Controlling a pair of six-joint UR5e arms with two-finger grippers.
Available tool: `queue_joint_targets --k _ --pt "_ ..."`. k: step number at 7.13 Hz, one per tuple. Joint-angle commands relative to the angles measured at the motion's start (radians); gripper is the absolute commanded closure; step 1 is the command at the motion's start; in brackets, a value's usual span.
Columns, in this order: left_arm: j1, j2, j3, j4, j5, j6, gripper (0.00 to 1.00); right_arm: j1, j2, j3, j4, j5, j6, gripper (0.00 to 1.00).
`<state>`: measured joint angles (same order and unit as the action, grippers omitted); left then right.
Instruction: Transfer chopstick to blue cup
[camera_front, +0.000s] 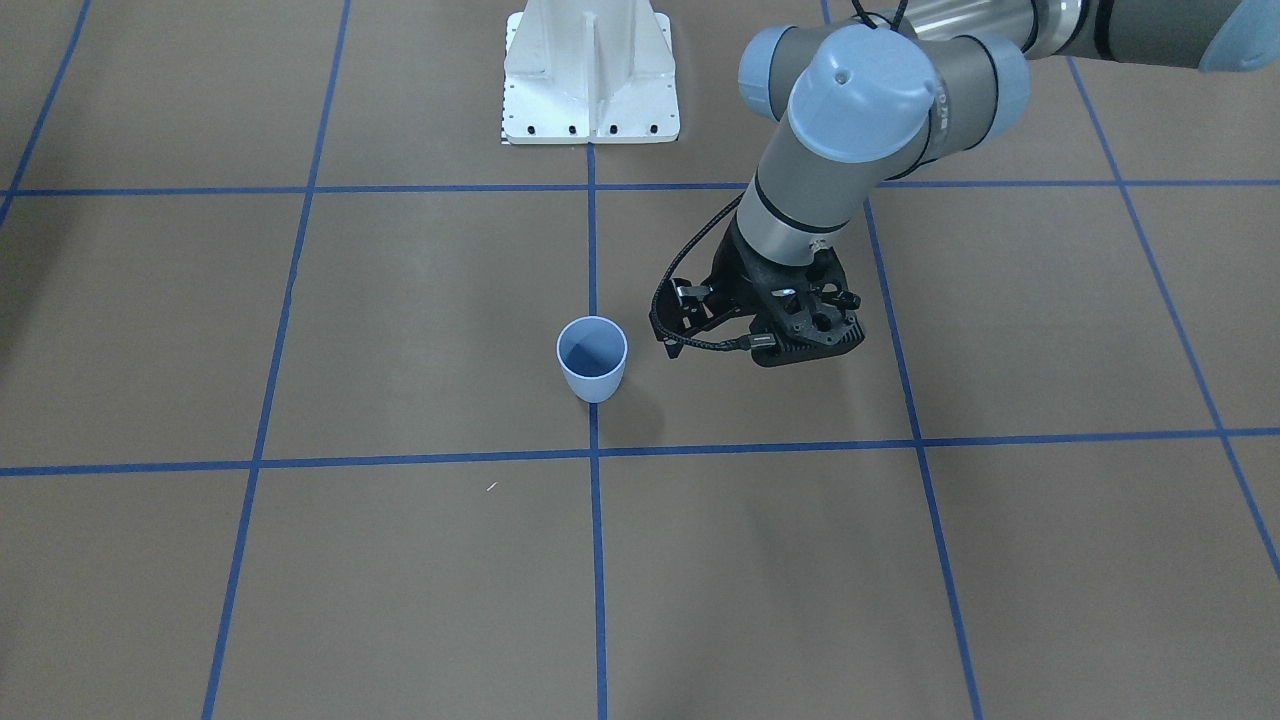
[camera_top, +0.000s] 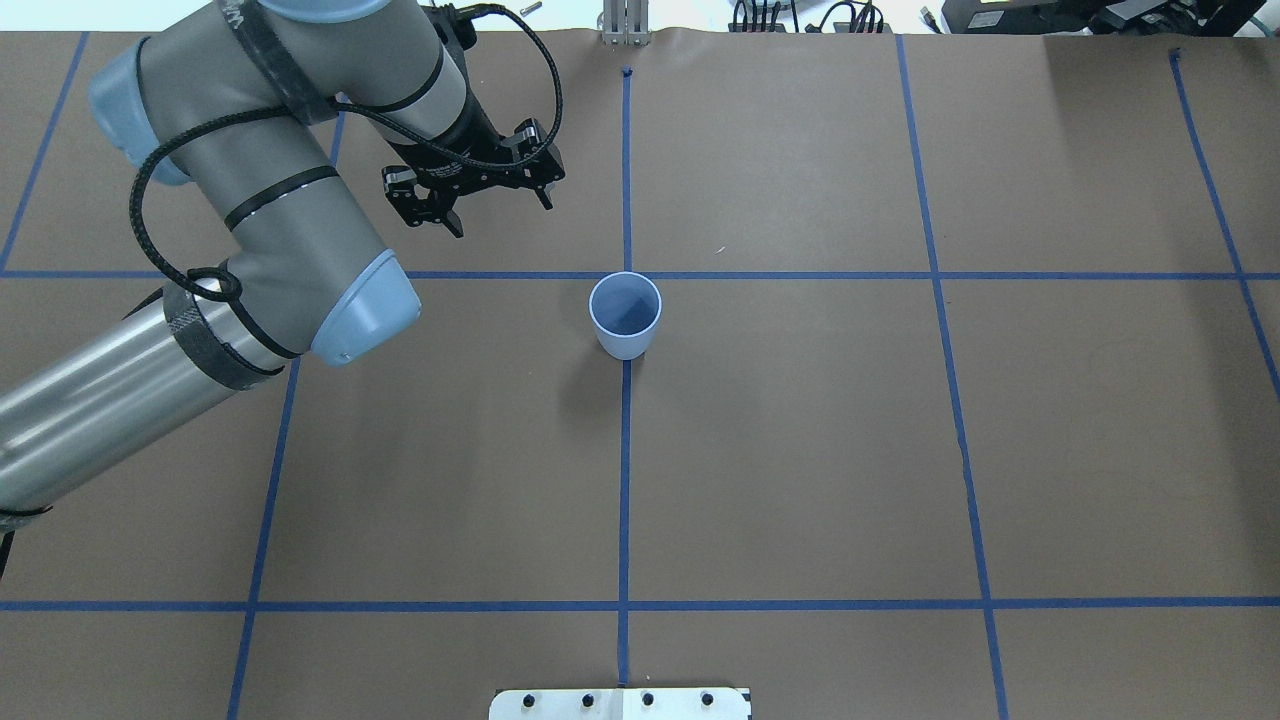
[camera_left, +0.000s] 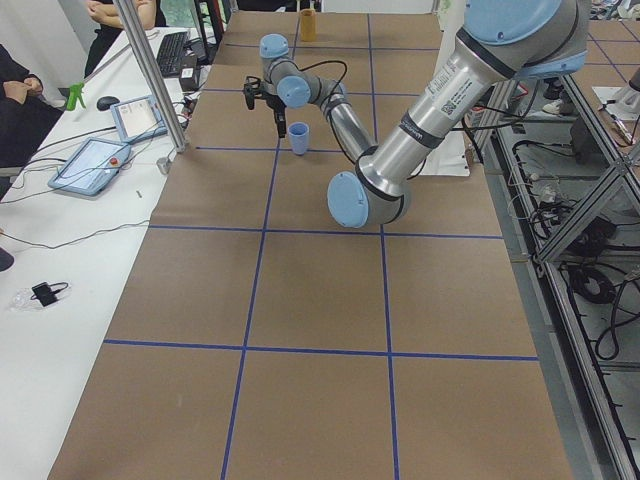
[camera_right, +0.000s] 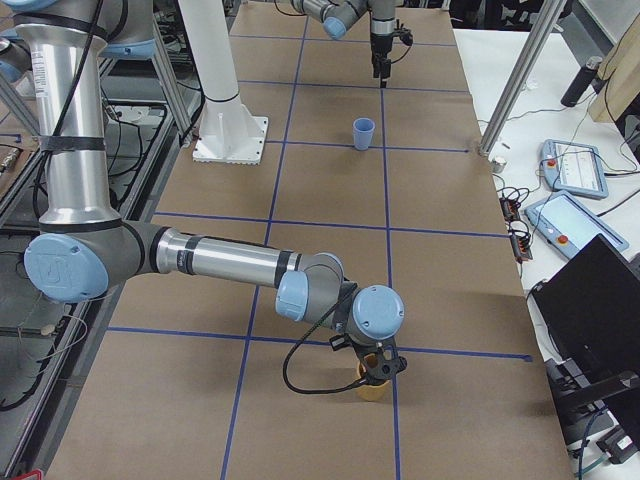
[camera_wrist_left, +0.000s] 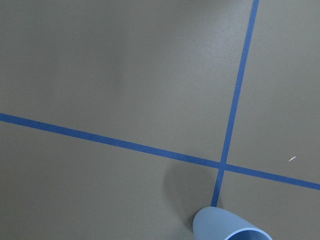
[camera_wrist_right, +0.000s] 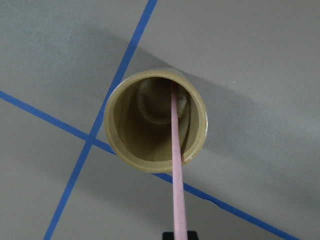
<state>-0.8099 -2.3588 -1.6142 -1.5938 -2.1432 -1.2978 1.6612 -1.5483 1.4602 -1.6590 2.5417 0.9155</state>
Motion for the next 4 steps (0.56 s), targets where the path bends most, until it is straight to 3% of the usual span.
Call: queue_joint_targets --k 1,4 --pt "0.0 -0.002 -0.006 0.0 -0.001 0.0 0.02 0.006 -0.03 0.064 -0.008 0.011 0.043 1.0" --pt "0.0 0.0 -0.01 0.0 -0.001 0.002 0.02 0.043 -0.032 0.147 -0.075 0.011 0.097 1.0"
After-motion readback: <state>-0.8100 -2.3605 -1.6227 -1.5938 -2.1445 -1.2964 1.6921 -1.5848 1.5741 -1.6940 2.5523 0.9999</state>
